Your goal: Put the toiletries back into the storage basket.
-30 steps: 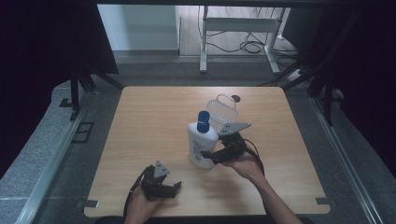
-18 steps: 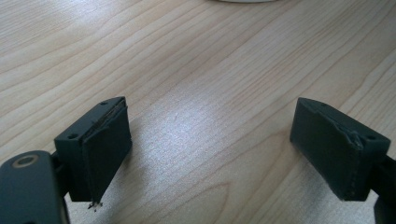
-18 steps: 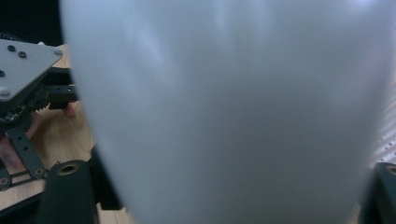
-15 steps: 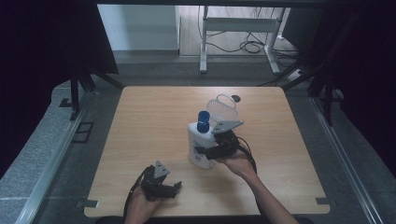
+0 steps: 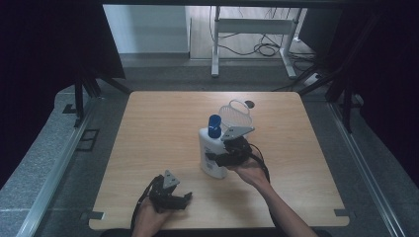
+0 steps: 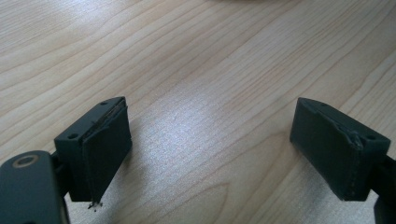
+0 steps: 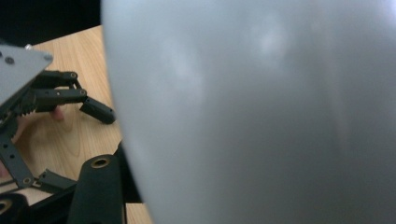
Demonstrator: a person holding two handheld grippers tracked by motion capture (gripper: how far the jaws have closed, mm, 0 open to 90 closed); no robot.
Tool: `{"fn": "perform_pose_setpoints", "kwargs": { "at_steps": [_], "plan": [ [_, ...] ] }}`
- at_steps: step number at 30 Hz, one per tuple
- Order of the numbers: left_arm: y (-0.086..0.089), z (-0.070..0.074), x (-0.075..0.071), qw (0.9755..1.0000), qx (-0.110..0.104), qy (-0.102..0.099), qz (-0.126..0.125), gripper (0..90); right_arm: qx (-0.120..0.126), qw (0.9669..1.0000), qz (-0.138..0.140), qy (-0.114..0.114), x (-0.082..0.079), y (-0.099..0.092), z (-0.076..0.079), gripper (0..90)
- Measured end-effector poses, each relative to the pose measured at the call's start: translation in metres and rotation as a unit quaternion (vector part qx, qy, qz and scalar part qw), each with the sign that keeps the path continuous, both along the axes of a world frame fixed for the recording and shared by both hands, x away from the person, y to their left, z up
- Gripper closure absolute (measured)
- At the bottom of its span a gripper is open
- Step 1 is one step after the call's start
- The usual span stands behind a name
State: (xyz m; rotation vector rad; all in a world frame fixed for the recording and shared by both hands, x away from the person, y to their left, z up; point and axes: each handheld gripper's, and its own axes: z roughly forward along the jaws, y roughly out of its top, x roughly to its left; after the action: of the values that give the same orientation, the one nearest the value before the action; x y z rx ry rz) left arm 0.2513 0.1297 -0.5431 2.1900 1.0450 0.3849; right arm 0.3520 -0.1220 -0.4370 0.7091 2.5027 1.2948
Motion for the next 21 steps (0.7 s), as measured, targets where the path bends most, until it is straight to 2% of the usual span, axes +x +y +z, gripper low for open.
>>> {"fn": "perform_pose_setpoints", "kwargs": {
  "at_steps": [21],
  "plan": [
    [0.0, 0.0, 0.0, 1.0, -0.003, -0.002, 0.002, 11.9, 0.011, 0.9999, -0.001, -0.012, 0.014, -0.012, 0.042, 37.3]
  ]
}}
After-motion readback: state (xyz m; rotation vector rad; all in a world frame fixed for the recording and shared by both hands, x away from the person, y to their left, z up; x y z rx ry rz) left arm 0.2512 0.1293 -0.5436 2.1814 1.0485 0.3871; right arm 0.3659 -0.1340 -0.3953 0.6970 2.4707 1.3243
